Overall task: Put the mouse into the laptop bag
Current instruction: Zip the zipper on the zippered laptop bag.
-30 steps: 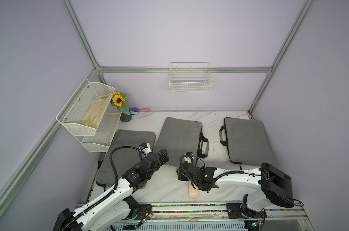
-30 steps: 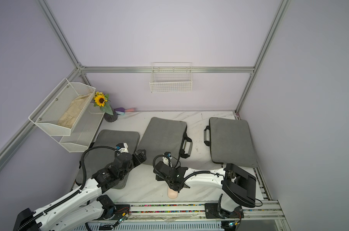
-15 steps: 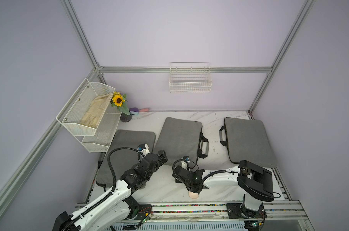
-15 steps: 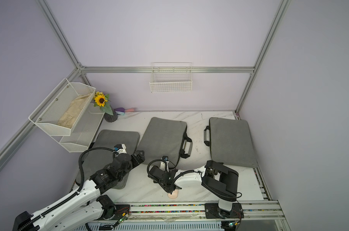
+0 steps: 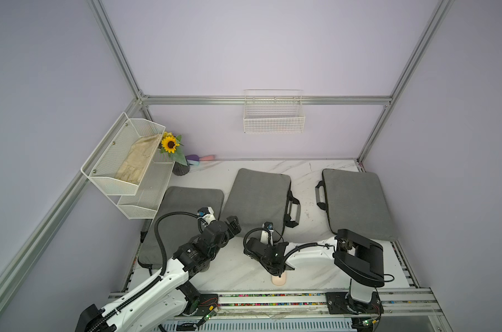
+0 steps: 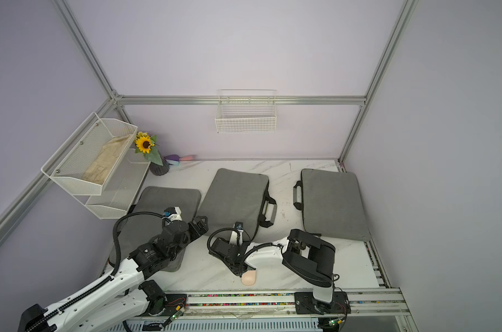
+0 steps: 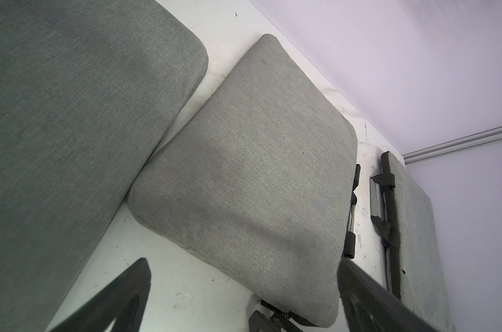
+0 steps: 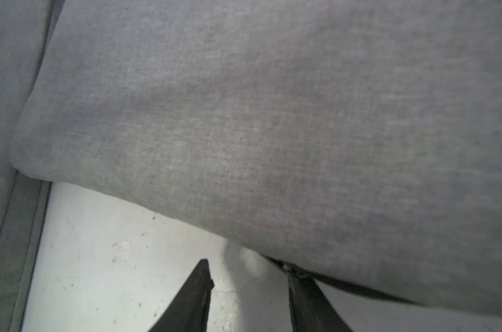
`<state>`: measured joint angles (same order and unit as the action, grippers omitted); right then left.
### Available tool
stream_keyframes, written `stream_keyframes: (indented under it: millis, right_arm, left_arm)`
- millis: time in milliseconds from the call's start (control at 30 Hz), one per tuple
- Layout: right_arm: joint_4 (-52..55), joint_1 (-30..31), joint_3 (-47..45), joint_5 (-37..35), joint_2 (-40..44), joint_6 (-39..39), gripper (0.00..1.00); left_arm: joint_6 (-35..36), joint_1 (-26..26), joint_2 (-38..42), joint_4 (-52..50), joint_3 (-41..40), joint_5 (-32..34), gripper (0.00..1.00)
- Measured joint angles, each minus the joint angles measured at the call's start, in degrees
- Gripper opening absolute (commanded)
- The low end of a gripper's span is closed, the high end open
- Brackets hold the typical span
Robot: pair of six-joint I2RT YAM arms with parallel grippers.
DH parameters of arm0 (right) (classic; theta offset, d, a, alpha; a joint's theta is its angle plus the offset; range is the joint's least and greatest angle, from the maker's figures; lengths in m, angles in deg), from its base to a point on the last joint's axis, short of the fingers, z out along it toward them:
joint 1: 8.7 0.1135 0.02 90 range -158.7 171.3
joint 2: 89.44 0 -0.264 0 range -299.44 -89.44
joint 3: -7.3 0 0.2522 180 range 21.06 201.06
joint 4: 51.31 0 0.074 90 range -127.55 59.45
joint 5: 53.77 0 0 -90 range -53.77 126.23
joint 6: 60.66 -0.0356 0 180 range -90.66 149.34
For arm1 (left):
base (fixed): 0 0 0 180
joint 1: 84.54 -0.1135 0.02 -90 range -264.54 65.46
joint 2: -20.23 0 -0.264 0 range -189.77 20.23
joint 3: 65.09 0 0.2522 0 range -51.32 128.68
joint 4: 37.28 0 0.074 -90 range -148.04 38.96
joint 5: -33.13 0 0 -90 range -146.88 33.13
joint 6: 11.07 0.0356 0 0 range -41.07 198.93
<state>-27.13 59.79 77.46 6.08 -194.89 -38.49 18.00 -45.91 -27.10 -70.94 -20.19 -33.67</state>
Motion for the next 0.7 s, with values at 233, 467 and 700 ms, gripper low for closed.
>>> stream_keyframes:
  millis: [233,467,700]
  right_arm:
    - [2.47,0.04,1.25,-2.78,-1.09,-1.25,0.44]
    - [4.85,0.09,4.98,-7.58,-5.09,-2.54,0.26]
    - [6.27,0.04,5.4,-9.11,-5.64,-3.15,0.01]
  left_arm:
    - [0.02,-0.02,-0.11,0.5,-0.04,0.0,1.0]
    - [0.04,-0.39,-1.36,0.98,-0.04,0.02,1.0]
    - [0.42,-0.74,-2.27,2.21,-0.04,-0.42,1.0]
